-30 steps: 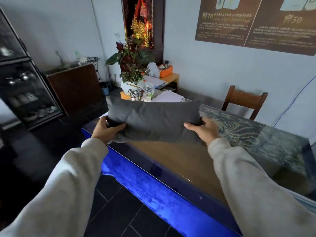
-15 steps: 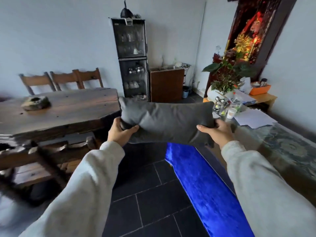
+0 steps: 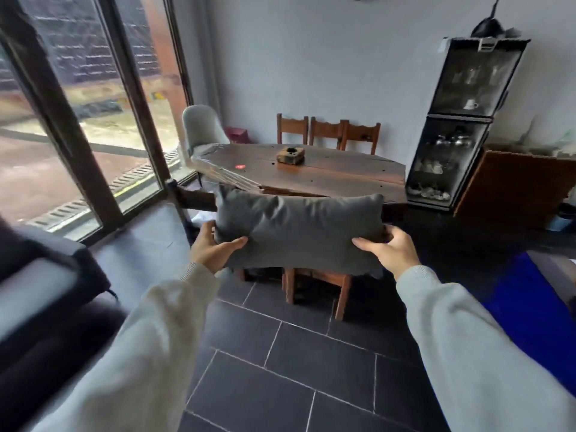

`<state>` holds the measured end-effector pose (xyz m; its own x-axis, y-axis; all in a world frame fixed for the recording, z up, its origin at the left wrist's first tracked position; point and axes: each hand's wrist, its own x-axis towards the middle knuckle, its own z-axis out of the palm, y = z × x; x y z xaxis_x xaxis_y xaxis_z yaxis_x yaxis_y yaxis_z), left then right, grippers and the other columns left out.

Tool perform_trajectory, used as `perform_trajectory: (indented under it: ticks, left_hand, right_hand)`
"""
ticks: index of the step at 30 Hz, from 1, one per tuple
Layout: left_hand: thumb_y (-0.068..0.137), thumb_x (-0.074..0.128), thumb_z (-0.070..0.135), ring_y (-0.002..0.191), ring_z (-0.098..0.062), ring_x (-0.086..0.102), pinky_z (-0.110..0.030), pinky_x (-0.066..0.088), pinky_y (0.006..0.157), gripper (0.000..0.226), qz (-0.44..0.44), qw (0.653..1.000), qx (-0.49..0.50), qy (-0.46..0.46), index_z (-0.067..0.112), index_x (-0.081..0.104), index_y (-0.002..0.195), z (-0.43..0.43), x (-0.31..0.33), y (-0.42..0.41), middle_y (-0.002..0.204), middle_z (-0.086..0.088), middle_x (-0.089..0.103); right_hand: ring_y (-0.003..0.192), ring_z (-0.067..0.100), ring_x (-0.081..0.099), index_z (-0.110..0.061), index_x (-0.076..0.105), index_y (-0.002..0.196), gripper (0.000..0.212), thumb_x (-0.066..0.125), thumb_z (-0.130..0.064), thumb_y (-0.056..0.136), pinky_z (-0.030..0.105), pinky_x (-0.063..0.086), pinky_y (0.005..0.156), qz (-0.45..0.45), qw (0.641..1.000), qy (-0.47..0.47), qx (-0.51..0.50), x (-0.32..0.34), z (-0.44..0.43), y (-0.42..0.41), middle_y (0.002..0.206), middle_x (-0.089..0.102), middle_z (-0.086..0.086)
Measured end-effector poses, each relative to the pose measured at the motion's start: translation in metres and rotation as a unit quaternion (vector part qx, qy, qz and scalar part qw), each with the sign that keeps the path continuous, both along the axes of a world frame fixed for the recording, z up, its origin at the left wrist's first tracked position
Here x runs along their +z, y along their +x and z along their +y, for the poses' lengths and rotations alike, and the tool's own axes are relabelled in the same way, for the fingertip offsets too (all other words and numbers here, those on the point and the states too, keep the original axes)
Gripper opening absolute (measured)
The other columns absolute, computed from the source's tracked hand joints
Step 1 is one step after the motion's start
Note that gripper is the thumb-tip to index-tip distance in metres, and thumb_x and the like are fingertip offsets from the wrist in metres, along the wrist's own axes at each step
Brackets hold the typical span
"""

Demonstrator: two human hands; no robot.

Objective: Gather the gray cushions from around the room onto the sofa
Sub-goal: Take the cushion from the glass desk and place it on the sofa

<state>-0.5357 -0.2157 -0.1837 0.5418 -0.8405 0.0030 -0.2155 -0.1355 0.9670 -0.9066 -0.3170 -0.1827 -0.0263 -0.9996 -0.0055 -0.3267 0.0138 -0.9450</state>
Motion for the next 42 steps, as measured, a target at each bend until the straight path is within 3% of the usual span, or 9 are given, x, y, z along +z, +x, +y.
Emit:
perform_trajectory:
  ticks: [3,6,10,12,17,22,27,36,42]
  left_hand:
    - [0.047,0.086,0.05,0.111,-0.037,0.068,-0.06,0.057,0.093,0.091,0.003,0.997,0.07,0.018,0.023,0.053,0.128,0.055,-0.006,0.083,0.125,-0.011,0.068]
    - [0.052,0.089,0.04,0.114,-0.038,0.068,-0.055,0.056,0.099,0.088,0.029,0.989,0.144,0.006,0.017,0.053,0.129,0.11,-0.015,0.153,0.127,-0.017,0.068]
    - [0.062,0.098,0.029,0.1,-0.02,0.072,-0.046,0.057,0.1,0.071,0.03,0.971,0.237,0.008,0.029,0.054,0.118,0.177,-0.028,0.236,0.115,-0.006,0.074]
    - [0.064,0.097,0.033,0.106,-0.02,0.071,-0.044,0.055,0.103,0.074,0.026,0.96,0.277,0.018,0.03,0.052,0.123,0.205,-0.032,0.273,0.123,-0.007,0.072]
    - [0.051,0.09,0.048,0.119,-0.025,0.067,-0.046,0.052,0.107,0.103,0.03,0.932,0.359,0.039,0.023,0.047,0.142,0.25,-0.039,0.353,0.131,-0.006,0.068]
    - [0.06,0.094,0.041,0.114,-0.024,0.067,-0.043,0.053,0.104,0.088,0.03,0.901,0.428,0.067,0.027,0.045,0.132,0.266,-0.041,0.42,0.128,-0.007,0.067]
    - [0.073,0.095,0.023,0.114,-0.023,0.064,-0.04,0.053,0.101,0.077,0.031,0.876,0.473,0.087,0.017,0.045,0.133,0.279,-0.04,0.491,0.133,-0.01,0.062]
    - [0.04,0.09,0.056,0.124,-0.024,0.063,-0.045,0.051,0.109,0.122,0.064,0.829,0.547,0.097,0.014,0.045,0.147,0.316,-0.053,0.598,0.138,-0.007,0.061]
    - [0.069,0.094,0.037,0.127,-0.026,0.062,-0.047,0.051,0.109,0.099,0.079,0.816,0.562,0.109,0.015,0.044,0.151,0.342,-0.078,0.702,0.142,-0.007,0.061]
  right_hand:
    - [0.11,0.022,0.071,-0.02,0.07,0.125,0.08,0.102,-0.048,0.056,0.047,0.057,0.102,0.006,0.997,-0.001,0.071,-0.007,0.0,0.101,0.118,0.075,-0.002]
    - [0.111,0.024,0.072,-0.018,0.07,0.127,0.082,0.103,-0.042,0.056,0.048,0.057,0.102,0.004,0.99,0.005,0.141,-0.011,0.0,0.201,0.118,0.077,0.002]
    - [0.11,0.024,0.073,-0.016,0.069,0.126,0.082,0.103,-0.042,0.056,0.041,0.059,0.095,0.012,0.97,0.005,0.241,-0.019,0.003,0.332,0.113,0.077,0.0]
    - [0.104,0.019,0.073,-0.016,0.068,0.127,0.081,0.103,-0.039,0.058,0.032,0.058,0.086,0.004,0.958,0.007,0.287,-0.025,0.007,0.393,0.11,0.076,-0.002]
    - [0.11,0.025,0.071,-0.013,0.064,0.134,0.085,0.102,-0.038,0.061,0.04,0.058,0.099,0.003,0.92,0.02,0.39,-0.043,0.009,0.532,0.12,0.073,0.005]
    - [0.108,0.024,0.07,-0.024,0.063,0.122,0.07,0.101,-0.037,0.065,0.04,0.059,0.097,-0.003,0.877,0.038,0.479,-0.05,-0.003,0.662,0.113,0.072,-0.004]
    - [0.101,0.013,0.07,-0.031,0.064,0.108,0.058,0.1,-0.036,0.064,0.03,0.059,0.082,-0.009,0.847,0.048,0.529,-0.053,-0.003,0.769,0.102,0.069,-0.016]
    - [0.106,0.02,0.072,-0.013,0.062,0.136,0.082,0.1,-0.03,0.067,0.043,0.06,0.1,0.021,0.804,0.058,0.592,-0.062,0.026,0.941,0.116,0.074,0.0]
    - [0.098,0.013,0.07,-0.011,0.064,0.135,0.08,0.101,-0.029,0.066,0.04,0.059,0.098,0.046,0.787,0.038,0.614,-0.08,0.052,1.071,0.115,0.074,0.003]
